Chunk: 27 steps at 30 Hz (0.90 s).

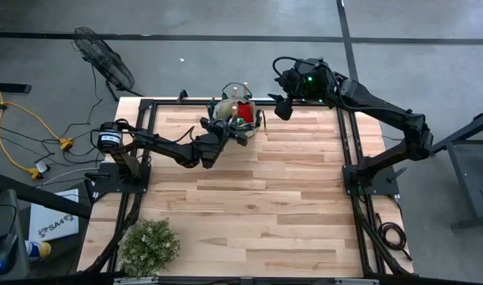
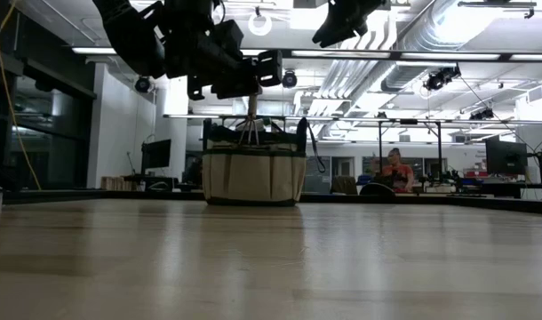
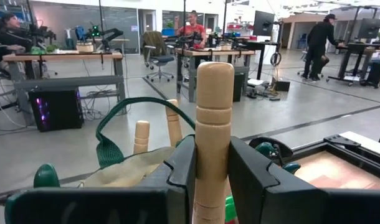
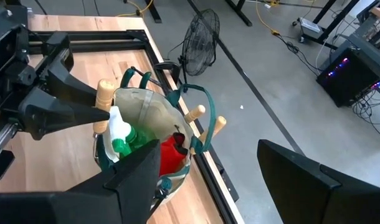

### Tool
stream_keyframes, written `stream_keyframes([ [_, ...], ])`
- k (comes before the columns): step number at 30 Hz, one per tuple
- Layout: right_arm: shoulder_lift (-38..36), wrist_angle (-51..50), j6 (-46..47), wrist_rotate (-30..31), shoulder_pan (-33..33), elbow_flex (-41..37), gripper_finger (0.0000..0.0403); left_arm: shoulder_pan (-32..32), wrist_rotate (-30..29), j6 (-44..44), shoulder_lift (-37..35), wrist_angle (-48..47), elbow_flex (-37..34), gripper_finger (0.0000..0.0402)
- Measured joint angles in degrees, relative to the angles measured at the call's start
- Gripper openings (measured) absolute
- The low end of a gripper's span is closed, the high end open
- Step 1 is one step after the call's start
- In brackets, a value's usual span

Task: Pick & Place Garden tools in Gardening bag
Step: Put the brown hand rake into the gardening bag

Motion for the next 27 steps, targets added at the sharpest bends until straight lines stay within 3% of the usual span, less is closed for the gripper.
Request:
stream_keyframes([
  [15,0.0,-0.07,0.02,-1.83,0.02,0.0,0.0258,0.02,0.72,4.68,2.61,1.62,-0.02,0.0061],
  [27,0.02,-0.09,0.0,-1.88,0.02,0.0,0.0258,-0.01,1.13,13.66,10.21,12.96,1.97,0.0061],
])
